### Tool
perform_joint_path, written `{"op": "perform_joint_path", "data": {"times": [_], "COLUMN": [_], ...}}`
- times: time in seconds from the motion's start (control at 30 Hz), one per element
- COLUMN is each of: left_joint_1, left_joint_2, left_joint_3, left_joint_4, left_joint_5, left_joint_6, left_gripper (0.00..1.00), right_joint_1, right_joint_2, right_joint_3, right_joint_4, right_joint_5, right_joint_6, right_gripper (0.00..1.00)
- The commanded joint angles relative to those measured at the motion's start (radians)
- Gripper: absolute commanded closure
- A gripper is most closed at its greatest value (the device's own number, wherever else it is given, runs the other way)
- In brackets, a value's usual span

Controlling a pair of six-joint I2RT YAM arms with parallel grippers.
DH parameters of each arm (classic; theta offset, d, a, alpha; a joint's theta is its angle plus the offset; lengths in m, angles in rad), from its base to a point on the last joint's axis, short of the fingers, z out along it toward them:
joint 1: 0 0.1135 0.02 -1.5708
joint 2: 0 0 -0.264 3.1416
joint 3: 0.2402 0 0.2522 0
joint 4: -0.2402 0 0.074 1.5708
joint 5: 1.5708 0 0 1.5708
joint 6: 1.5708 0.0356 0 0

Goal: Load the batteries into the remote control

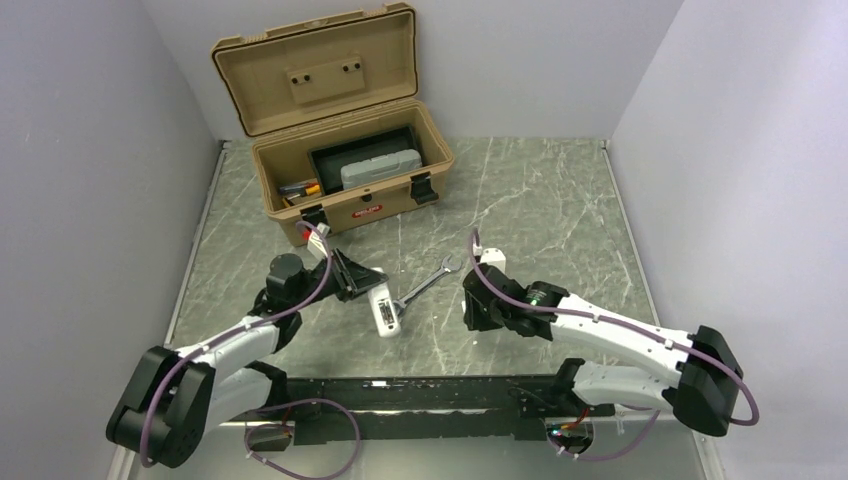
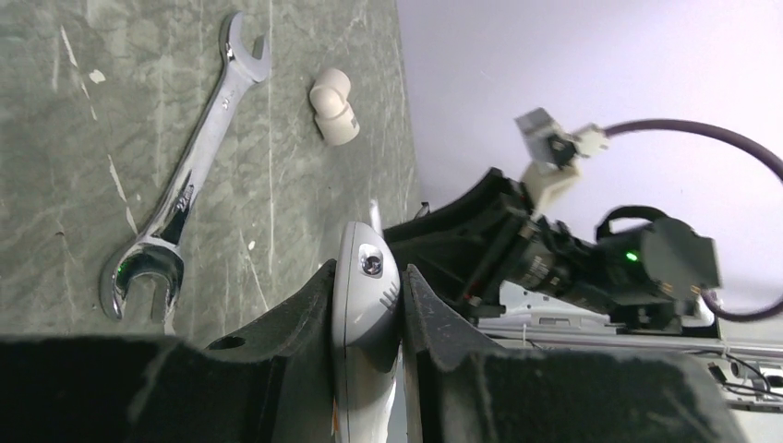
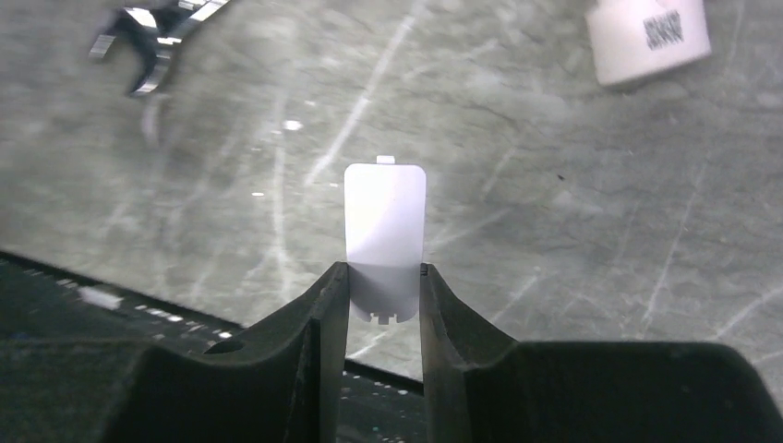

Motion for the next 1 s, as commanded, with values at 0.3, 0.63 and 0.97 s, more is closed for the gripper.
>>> {"op": "perform_joint_path", "data": {"times": [0.3, 0.63, 0.97], "left_joint_1": [-0.186, -0.274, -0.329], "left_joint_2": [0.048, 0.128, 0.104], "left_joint_3": [-0.044, -0.047, -0.016], "left_joint_4": [0.281, 0.411, 0.36], "left_joint_5": [-0.396, -0.521, -0.567], "left_joint_6": [-0.058, -0.107, -0.089], "left_gripper": [1.0, 1.0, 1.0], "right_joint_1": [0.107, 0.151, 0.174], "right_joint_2": [0.09, 0.146, 0.206], "right_joint_3": [0.33, 0.412, 0.423], "right_joint_4": [0.036, 0.004, -0.003], "right_joint_5": [-0.079, -0.111, -0.124], "right_joint_6": [-0.113, -0.133, -0.132], "right_gripper": [0.78, 0.78, 0.75]}}
